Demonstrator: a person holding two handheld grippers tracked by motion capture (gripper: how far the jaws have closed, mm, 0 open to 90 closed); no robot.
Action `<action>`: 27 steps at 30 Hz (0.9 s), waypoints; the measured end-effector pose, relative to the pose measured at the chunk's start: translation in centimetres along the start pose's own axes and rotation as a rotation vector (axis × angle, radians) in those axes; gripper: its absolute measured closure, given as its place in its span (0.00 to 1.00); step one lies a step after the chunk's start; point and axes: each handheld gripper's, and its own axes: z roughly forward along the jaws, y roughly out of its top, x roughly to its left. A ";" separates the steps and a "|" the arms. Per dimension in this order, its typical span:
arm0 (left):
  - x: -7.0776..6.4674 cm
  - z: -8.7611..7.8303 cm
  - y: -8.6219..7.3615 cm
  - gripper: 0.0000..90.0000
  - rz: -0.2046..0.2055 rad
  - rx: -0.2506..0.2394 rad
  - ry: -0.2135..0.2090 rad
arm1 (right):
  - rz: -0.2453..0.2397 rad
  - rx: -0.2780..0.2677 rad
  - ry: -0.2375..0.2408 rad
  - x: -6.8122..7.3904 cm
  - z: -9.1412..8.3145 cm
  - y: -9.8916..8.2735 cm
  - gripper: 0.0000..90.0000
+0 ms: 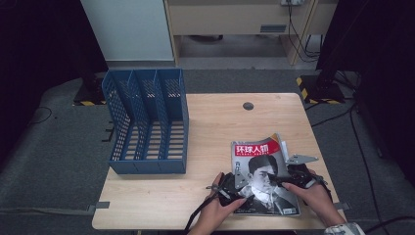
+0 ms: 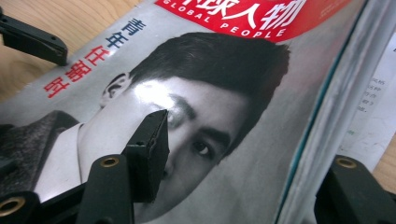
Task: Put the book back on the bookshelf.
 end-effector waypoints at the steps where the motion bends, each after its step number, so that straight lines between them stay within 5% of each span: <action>1: 0.0 0.0 0.0 0.10 0.000 0.000 0.000 | 0.003 0.011 -0.009 0.1 0.1 0.1 0.48; 4: 0.0 0.0 0.0 0.10 0.000 0.000 0.001 | -0.016 0.035 -0.029 0.1 0.3 0.1 0.52; 8: -0.1 0.0 0.0 0.10 -0.005 0.001 0.008 | -0.001 0.006 -0.043 -0.1 -0.2 0.3 0.76; 18: -0.4 -0.1 0.0 0.06 -0.028 0.005 0.004 | 0.003 -0.039 -0.042 0.3 -0.5 0.8 0.93; 23: 0.3 -0.5 -0.2 0.06 -0.102 -0.034 -0.020 | -0.012 -0.057 -0.040 0.5 -0.7 1.0 0.96; 27: 1.4 -1.0 -0.5 0.07 -0.155 -0.053 0.029 | -0.063 -0.110 -0.033 1.2 -1.4 1.5 0.98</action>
